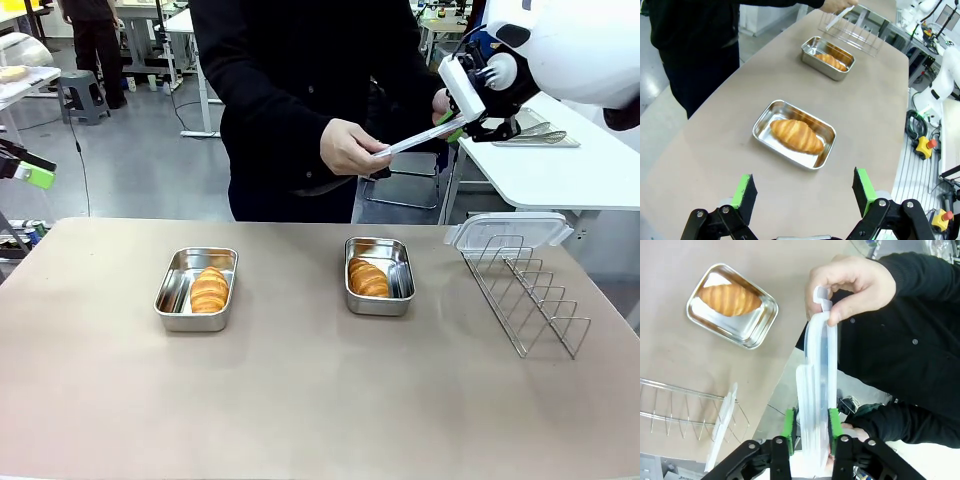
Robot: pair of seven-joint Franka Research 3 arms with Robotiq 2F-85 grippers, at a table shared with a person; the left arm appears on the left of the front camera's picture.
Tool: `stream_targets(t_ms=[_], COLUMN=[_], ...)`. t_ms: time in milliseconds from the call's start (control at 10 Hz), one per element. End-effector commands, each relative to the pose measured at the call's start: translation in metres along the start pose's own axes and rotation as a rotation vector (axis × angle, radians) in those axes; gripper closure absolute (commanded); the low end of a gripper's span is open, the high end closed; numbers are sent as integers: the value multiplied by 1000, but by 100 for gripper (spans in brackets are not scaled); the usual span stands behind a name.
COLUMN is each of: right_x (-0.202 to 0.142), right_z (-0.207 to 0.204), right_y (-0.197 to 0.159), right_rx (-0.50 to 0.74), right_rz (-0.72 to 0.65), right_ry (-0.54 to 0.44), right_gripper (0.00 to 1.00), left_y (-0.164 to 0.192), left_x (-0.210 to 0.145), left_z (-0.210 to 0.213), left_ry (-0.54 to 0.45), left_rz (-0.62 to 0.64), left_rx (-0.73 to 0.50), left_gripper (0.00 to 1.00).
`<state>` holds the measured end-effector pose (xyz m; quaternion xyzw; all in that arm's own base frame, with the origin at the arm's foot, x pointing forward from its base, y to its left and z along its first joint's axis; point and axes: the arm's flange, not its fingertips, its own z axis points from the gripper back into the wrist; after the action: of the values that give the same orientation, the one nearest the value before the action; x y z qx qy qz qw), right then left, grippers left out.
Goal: Place the bread in airtight containers.
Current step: Release when the human grabs the Airtight Container lid.
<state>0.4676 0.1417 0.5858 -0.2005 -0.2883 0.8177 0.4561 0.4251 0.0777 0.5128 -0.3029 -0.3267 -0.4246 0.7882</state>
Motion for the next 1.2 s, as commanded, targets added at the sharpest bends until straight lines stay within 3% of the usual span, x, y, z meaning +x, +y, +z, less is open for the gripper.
stream_targets(t_ms=[0, 100, 500, 800, 1100], right_x=[-11, -24, -108, -150, -165], right_z=[27, 44, 73, 80, 83], right_y=[3, 9, 84, 163, 202], right_rx=[-73, -111, -85, -70, -55], right_rz=[-147, -256, -733, -969, -1069], right_ry=[-34, -76, -390, -493, -522], right_gripper=[28, 0, 0, 0, 0], left_y=[-1, -1, -1, -1, -1], left_x=[0, 0, 0, 0, 0], left_z=[1, 1, 1, 1, 1], left_ry=[-7, -7, -7, -7, -7], left_rz=[-17, -17, -17, -17, -17], left_rx=[-7, -7, -7, -7, -7], left_gripper=[0, 0, 0, 0, 0])
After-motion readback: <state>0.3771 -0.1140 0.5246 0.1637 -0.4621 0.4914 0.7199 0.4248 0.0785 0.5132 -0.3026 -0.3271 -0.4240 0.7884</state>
